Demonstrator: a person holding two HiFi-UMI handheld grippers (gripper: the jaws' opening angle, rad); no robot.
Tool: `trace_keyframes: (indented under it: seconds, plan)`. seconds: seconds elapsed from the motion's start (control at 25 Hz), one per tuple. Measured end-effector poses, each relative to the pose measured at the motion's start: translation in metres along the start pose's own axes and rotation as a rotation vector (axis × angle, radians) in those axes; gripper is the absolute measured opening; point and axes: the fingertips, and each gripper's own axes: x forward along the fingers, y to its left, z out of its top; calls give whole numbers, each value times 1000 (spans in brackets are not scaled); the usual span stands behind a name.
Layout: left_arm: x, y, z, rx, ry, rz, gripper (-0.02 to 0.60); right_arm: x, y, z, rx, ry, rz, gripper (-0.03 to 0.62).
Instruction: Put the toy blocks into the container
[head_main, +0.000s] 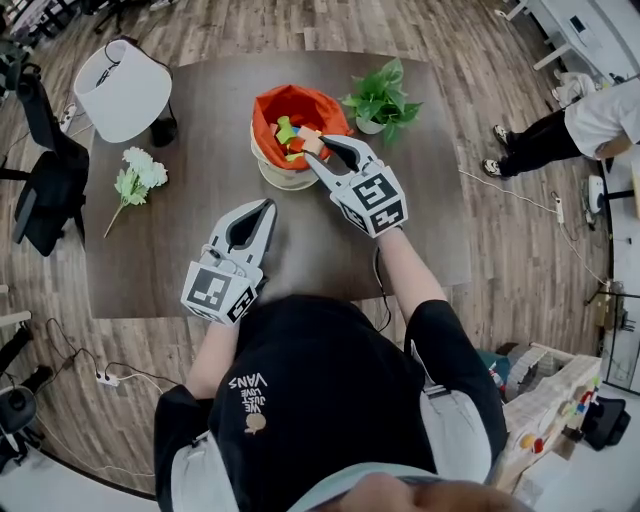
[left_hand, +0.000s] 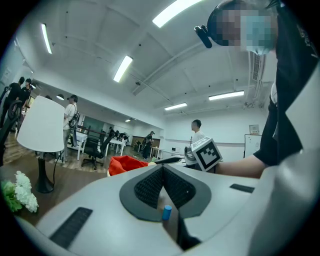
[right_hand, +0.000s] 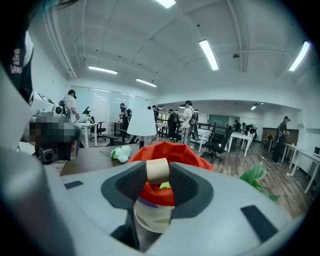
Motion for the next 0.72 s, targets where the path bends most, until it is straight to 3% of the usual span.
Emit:
trace_keyframes:
  seconds: [0.72]
  plan:
    - [0, 2, 2, 8, 4, 10, 11, 35, -12, -26, 63, 170, 4, 156]
